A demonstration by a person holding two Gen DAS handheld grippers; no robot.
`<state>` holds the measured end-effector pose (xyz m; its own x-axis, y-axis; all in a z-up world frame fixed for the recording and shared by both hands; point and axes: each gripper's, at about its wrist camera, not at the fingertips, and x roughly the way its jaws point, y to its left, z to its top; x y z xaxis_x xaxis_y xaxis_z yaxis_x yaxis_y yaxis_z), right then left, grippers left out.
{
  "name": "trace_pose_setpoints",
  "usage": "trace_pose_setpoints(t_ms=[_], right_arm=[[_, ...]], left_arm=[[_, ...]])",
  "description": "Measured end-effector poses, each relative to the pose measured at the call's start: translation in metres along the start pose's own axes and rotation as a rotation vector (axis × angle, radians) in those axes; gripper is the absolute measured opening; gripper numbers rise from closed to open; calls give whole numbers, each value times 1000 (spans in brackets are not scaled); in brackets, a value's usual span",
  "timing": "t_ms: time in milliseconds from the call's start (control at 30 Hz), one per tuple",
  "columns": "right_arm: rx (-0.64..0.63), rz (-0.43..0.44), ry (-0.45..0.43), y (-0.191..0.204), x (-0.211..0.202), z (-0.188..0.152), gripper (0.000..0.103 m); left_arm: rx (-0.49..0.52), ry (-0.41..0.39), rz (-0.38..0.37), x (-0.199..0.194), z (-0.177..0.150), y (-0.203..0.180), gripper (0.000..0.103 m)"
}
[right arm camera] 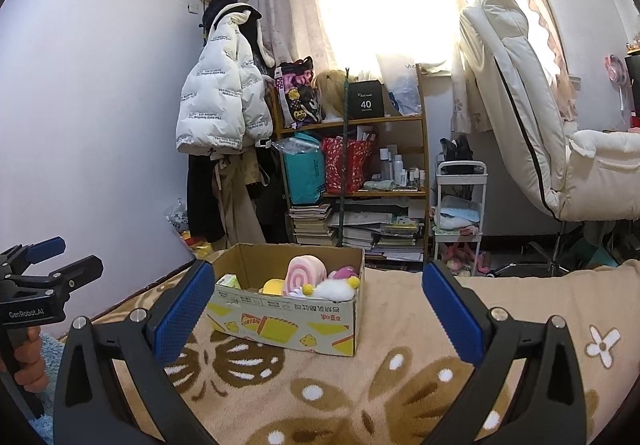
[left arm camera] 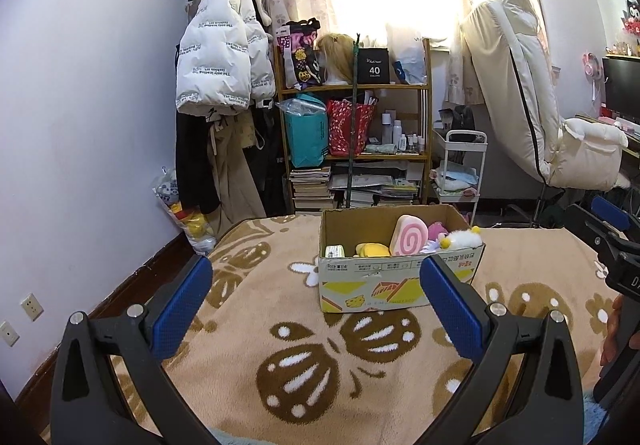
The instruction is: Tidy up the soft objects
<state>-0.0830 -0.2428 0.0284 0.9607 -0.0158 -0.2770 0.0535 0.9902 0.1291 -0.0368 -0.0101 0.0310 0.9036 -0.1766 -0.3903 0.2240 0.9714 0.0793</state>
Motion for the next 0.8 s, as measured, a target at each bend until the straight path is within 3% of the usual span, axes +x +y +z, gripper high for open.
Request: trace_pose_setpoints(t_ms=[800], right_arm=[[0,-1,3,0,1,0,103]], left_arm=[[0,6,6,0,0,-1,102]])
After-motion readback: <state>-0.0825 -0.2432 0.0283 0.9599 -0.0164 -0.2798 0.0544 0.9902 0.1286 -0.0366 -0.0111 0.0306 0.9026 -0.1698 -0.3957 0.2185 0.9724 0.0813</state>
